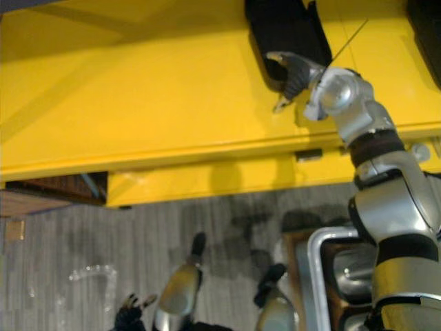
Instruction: Walk over and take plastic housings, then place them on the shelf
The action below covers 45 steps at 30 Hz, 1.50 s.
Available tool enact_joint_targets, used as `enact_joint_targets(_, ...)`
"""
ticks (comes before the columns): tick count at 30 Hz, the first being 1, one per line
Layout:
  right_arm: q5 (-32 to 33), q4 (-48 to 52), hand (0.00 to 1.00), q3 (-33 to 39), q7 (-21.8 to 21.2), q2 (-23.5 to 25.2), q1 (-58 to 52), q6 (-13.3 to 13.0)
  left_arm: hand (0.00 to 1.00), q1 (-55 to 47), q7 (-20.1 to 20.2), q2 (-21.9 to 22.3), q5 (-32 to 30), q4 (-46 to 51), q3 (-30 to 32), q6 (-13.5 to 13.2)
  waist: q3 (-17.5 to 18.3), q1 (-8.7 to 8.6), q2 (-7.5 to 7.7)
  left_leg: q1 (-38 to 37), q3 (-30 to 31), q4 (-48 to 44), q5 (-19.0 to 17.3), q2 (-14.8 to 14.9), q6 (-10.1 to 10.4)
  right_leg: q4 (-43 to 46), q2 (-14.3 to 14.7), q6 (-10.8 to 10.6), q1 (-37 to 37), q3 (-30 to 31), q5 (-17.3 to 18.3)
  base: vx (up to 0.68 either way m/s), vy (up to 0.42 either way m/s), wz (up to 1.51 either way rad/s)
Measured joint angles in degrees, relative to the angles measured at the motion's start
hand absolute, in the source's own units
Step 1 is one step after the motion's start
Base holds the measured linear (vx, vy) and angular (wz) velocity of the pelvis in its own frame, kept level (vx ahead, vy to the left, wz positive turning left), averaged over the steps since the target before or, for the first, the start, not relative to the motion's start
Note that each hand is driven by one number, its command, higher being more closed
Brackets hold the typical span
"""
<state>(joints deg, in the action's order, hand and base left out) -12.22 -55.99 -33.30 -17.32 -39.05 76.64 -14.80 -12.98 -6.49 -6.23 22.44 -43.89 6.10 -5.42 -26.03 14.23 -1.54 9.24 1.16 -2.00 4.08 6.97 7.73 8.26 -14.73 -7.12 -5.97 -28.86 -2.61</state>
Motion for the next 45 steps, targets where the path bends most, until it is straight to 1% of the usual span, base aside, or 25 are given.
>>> enact_joint_targets(2,0.41,-0.54,0.0,0.13,0.13,0.0,0.0,0.01,0.0,0.24,0.0,-0.23,0.0,0.01,0.14,-0.1,0.0,0.23,0.0,0.01,0.0,-0.05,0.0,-0.01,0.0,-0.01,0.0,0.0,0.0,0.02,-0.01,-0.02,-0.013,0.0)
enact_joint_targets(3,2.32,-0.99,0.0,0.46,-0.08,0.0,0.0,0.23,0.0,0.42,0.01,-0.2,-0.02,0.0,0.13,-0.11,0.0,0.47,0.0,0.01,0.0,-0.09,0.0,0.0,0.0,0.0,0.0,0.01,0.01,0.03,-0.02,-0.04,-0.031,0.0)
enact_joint_targets(4,5.08,-1.18,0.0,0.7,-0.29,0.0,0.0,1.47,0.0,0.7,0.02,-0.18,-0.06,0.01,0.12,-0.11,0.0,0.74,0.0,0.02,0.01,-0.14,0.0,0.03,0.0,0.0,0.04,0.02,0.02,0.03,-0.03,0.0,0.0,0.0)
enact_joint_targets(5,5.49,-1.18,0.0,0.77,-0.35,0.0,0.0,1.72,0.0,0.75,0.02,-0.18,-0.06,0.01,0.12,-0.11,0.0,0.77,0.0,0.01,0.01,-0.15,0.0,0.03,0.0,0.0,0.04,0.03,0.03,0.03,-0.04,0.0,0.0,0.0)
enact_joint_targets(7,9.32,-1.23,0.0,2.77,-1.29,0.69,-0.03,3.93,0.0,1.11,0.02,-0.18,-0.06,0.01,0.11,-0.11,0.0,0.82,0.0,0.0,-0.02,-0.21,0.0,0.01,0.0,-0.01,0.02,0.04,0.06,0.09,-0.11,0.0,0.0,0.0)
enact_joint_targets(8,9.8,-1.29,0.0,3.44,-1.43,0.93,-0.05,4.41,0.0,1.23,0.01,-0.18,-0.06,0.01,0.11,-0.11,0.0,0.82,0.0,-0.01,-0.04,-0.23,0.0,0.01,0.0,-0.01,0.02,0.04,0.06,0.14,-0.13,-0.03,-0.022,-0.02)
enact_joint_targets(9,9.91,-1.43,0.0,4.4,-1.54,1.37,-0.07,5.2,0.0,1.44,0.01,-0.18,-0.05,0.02,0.1,-0.14,0.0,0.82,0.0,-0.06,-0.1,-0.25,0.0,0.02,0.0,-0.01,0.03,0.05,0.06,0.22,-0.14,0.0,0.0,0.0)
enact_joint_targets(11,9.8,-1.88,0.0,6.11,-1.51,2.19,-0.12,5.97,0.0,1.81,0.01,-0.17,-0.02,0.04,0.09,-0.15,0.0,0.82,0.0,-0.14,-0.2,-0.27,0.0,0.03,0.0,-0.01,0.04,0.06,0.07,0.37,-0.16,0.0,0.0,0.0)
enact_joint_targets(13,9.24,-2.6,0.0,8.02,-1.44,3.08,-0.16,6.22,0.0,1.88,0.01,-0.15,-0.02,0.12,0.07,-0.37,0.0,0.8,-0.01,-0.21,-0.27,-0.33,0.0,0.03,0.0,-0.04,0.04,0.07,0.13,0.45,-0.2,-0.02,-0.014,-0.01)
enact_joint_targets(19,9.87,-3.74,0.0,9.81,-1.62,3.99,-0.24,6.6,0.0,1.87,-0.03,-0.11,-0.02,0.03,0.05,-0.37,0.0,0.78,-0.01,-0.58,-0.31,-0.34,0.01,0.06,0.0,-0.36,0.14,0.06,0.66,0.48,-0.36,-0.01,-0.004,0.0)
enact_joint_targets(22,12.58,-3.77,0.0,11.2,-3.45,4.62,-0.69,8.68,0.0,1.95,-0.03,-0.11,-0.02,0.08,-0.01,-0.38,0.06,0.76,-0.09,-1.31,-0.4,-0.2,-0.01,0.27,0.01,-1.68,0.68,0.05,1.85,0.46,-0.87,0.0,0.0,0.0)
enact_joint_targets(24,12.57,-3.77,0.0,12.39,-4.0,5.15,-0.78,8.99,0.0,1.96,-0.03,-0.08,-0.03,0.01,0.0,-0.37,0.06,0.75,-0.1,-1.32,-0.47,-0.2,0.0,0.4,0.02,-1.92,0.85,0.17,1.89,0.46,-1.04,-0.04,-0.022,-0.03)
enact_joint_targets(29,13.28,-3.77,0.0,12.99,-4.1,5.95,-1.12,9.16,0.0,1.99,-0.03,-0.04,-0.05,0.0,-0.02,-0.38,0.07,0.71,-0.11,-1.63,-0.65,-0.2,0.0,0.41,0.02,-1.92,0.84,0.17,2.08,0.58,-1.14,-0.01,-0.007,-0.01)
enact_joint_targets(35,13.83,-3.8,0.0,14.86,-3.76,7.2,-1.16,11.1,0.0,2.13,-0.03,-0.04,-0.06,-0.02,-0.05,-0.37,0.1,0.67,-0.1,-1.78,-0.82,-0.2,0.01,0.42,0.02,-2.01,0.85,0.23,2.16,0.67,-1.28,0.0,0.0,0.0)
enact_joint_targets(37,14.86,-3.83,0.0,15.52,-3.29,7.59,-1.24,11.35,0.0,2.14,-0.03,-0.04,-0.05,-0.04,-0.07,-0.37,0.19,0.66,-0.13,-1.78,-0.85,-0.2,0.01,0.42,0.02,-2.06,0.85,0.22,2.18,0.68,-1.32,0.0,0.0,0.0)
enact_joint_targets(38,14.82,-4.04,0.0,15.89,-2.1,7.97,-1.33,11.32,0.0,2.14,-0.02,-0.04,-0.06,-0.05,-0.07,-0.38,0.24,0.67,-0.13,-1.79,-0.85,-0.2,0.01,0.42,0.03,-2.08,0.86,0.22,2.19,0.68,-1.33,0.0,0.0,0.0)
enact_joint_targets(39,14.78,-4.37,0.0,16.54,0.41,8.53,-1.58,11.09,0.0,2.15,-0.02,-0.03,-0.07,-0.06,-0.1,-0.39,0.27,0.66,-0.13,-1.79,-0.85,-0.2,0.01,0.43,0.03,-2.11,0.87,0.21,2.21,0.68,-1.36,0.0,0.0,0.0)
enact_joint_targets(42,14.59,-5.86,0.0,16.84,8.09,9.9,-1.82,9.14,0.0,2.15,-0.03,-0.03,-0.07,-0.26,-0.14,-0.78,0.28,0.64,-0.13,-1.78,-0.89,-0.17,0.02,0.42,0.03,-2.62,0.97,0.2,2.37,0.68,-1.64,0.0,0.0,0.0)
enact_joint_targets(43,12.64,-6.12,0.0,16.97,13.59,10.35,-2.33,6.76,0.0,2.14,-0.03,-0.02,-0.07,-0.3,-0.18,-1.39,0.28,0.65,-0.13,-1.78,-0.9,-0.13,0.02,0.43,0.03,-3.14,1.11,0.19,2.58,0.64,-1.91,0.0,0.0,0.0)
enact_joint_targets(44,11.57,-6.12,0.0,17.11,15.91,10.48,-2.61,5.64,0.0,2.14,-0.04,-0.02,-0.07,-0.35,-0.19,-1.84,0.28,0.65,-0.13,-1.78,-0.88,-0.1,0.02,0.42,0.03,-3.4,1.16,0.16,2.72,0.59,-2.02,0.0,0.0,0.0)
enact_joint_targets(45,8.85,-6.12,0.0,17.63,20.82,10.77,-3.05,3.39,0.0,2.15,-0.04,-0.03,-0.1,-0.55,-0.2,-2.5,0.28,0.65,-0.13,-1.81,-0.83,-0.06,0.02,0.42,0.03,-4.06,1.34,0.14,3.05,0.52,-2.31,0.0,0.0,0.0)
